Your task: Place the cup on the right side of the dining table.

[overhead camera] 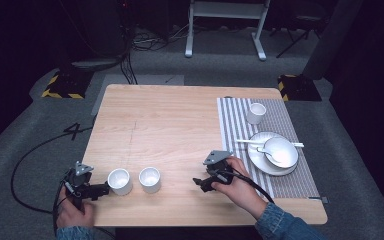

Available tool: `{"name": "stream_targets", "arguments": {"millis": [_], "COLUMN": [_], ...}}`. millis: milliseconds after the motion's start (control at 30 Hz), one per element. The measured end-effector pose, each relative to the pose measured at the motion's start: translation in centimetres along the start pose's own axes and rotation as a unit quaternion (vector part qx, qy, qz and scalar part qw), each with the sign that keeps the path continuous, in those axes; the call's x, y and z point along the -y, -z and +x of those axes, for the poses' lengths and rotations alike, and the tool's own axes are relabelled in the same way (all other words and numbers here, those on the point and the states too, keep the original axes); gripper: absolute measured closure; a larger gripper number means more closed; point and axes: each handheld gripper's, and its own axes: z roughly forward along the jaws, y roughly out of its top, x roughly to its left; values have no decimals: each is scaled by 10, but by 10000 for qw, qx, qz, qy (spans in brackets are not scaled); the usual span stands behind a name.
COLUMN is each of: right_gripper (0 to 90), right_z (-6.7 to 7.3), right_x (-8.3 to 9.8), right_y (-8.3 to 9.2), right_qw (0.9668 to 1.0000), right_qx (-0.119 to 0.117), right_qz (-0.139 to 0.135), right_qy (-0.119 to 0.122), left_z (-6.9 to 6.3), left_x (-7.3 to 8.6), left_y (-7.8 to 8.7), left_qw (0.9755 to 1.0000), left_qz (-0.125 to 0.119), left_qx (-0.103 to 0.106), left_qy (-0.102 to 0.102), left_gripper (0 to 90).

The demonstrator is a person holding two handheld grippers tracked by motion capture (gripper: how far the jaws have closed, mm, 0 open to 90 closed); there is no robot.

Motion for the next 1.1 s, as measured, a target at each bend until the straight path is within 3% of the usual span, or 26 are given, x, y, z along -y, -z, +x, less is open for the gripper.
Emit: {"name": "stream_targets", "arguments": {"millis": [400, 433, 533, 967, 1100], "right_gripper": [146, 137, 133, 78, 22], "right_z": [7, 8, 9, 9, 9], "right_x": [21, 25, 31, 32, 31], "right_y": [-14, -16, -15, -16, -17], "right_qw": [9999, 9997, 9992, 9988, 9981], "right_qx": [89, 43, 71, 189, 303], "right_qz": [49, -92, -319, -270, -196], "right_qy": [-55, -232, -247, -369, -494], "left_z": [0, 0, 0, 0, 0], "left_x": [0, 0, 0, 0, 0], "left_y": [0, 0, 0, 0, 0], "left_qw": [10000, 10000, 10000, 10000, 10000], "left_qz": [1, 1, 0, -1, -1], "left_qx": [1, 1, 2, 4, 3], "left_qy": [-4, -3, -3, -3, -3], "left_gripper": [1, 1, 1, 0, 0]}}
